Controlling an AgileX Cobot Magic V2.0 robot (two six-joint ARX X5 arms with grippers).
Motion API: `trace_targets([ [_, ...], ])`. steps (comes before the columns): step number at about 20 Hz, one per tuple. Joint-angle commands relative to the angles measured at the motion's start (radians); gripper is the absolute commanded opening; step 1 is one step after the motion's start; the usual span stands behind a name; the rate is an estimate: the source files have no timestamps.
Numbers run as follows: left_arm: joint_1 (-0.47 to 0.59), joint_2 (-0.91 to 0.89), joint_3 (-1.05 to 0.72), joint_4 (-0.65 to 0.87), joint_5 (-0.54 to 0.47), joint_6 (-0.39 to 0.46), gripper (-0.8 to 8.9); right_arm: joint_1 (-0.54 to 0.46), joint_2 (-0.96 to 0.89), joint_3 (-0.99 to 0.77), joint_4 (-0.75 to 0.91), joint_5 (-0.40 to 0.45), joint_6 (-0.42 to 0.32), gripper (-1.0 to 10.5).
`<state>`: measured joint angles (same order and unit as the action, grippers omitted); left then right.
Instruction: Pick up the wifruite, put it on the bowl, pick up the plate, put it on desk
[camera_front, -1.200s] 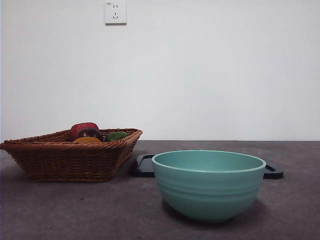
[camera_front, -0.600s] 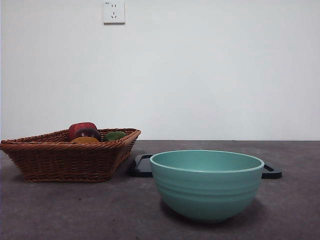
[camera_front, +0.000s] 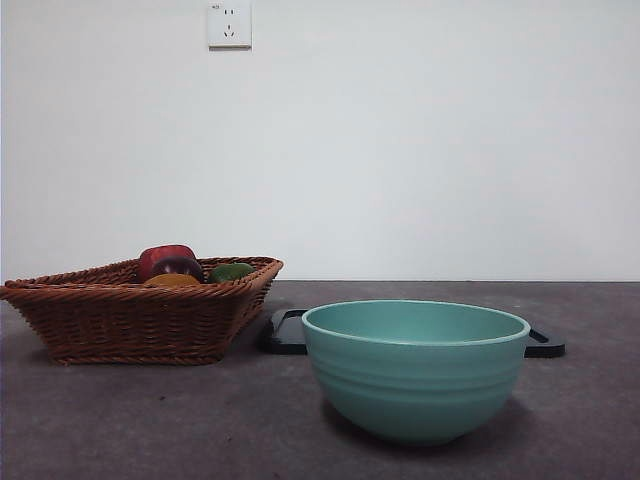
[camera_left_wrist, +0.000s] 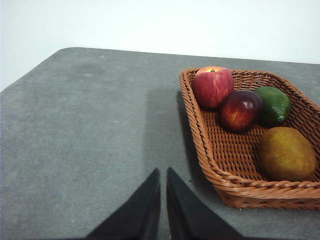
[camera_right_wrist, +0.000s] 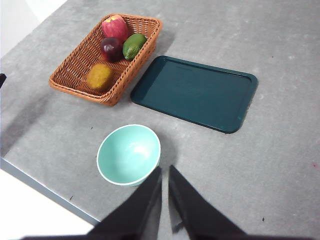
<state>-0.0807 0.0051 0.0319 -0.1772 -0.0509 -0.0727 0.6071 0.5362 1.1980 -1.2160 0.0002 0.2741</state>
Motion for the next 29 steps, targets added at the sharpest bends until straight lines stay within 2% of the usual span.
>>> trace_targets([
  [1, 0.001, -0.001, -0.021, 0.015, -0.002, -0.007, 0.19, 0.007, 0.005, 0.014, 0.01, 0.001, 0.006, 0.2],
  [7, 0.001, -0.001, -0.021, 0.015, -0.002, -0.007, 0.19, -0.007, 0.003, 0.013, 0.008, 0.005, -0.011, 0.2],
  [8, 0.001, -0.001, -0.021, 0.015, -0.002, -0.007, 0.19, -0.04, -0.006, 0.008, 0.012, 0.029, -0.127, 0.2],
  [10, 0.001, -0.001, -0.021, 0.015, -0.002, -0.007, 0.19, -0.13, -0.056, -0.081, 0.164, 0.069, -0.239, 0.2],
  [13, 0.001, -0.001, -0.021, 0.016, -0.002, -0.007, 0.19, -0.29, -0.217, -0.398, 0.587, 0.079, -0.327, 0.2],
  [15, 0.001, -0.001, -0.021, 0.016, -0.002, -0.007, 0.19, -0.39, -0.342, -0.635, 0.763, 0.075, -0.332, 0.2],
  [18, 0.001, -0.001, -0.021, 0.016, -0.002, -0.007, 0.19, -0.496, -0.479, -0.9, 0.874, 0.075, -0.288, 0.2],
  [23, 0.001, -0.001, -0.021, 0.016, -0.002, -0.007, 0.19, -0.551, -0.533, -1.072, 0.933, 0.053, -0.274, 0.2],
  [29, 0.001, -0.001, -0.021, 0.017, -0.002, -0.007, 0.19, -0.559, -0.533, -1.189, 1.157, 0.048, -0.266, 0.2],
])
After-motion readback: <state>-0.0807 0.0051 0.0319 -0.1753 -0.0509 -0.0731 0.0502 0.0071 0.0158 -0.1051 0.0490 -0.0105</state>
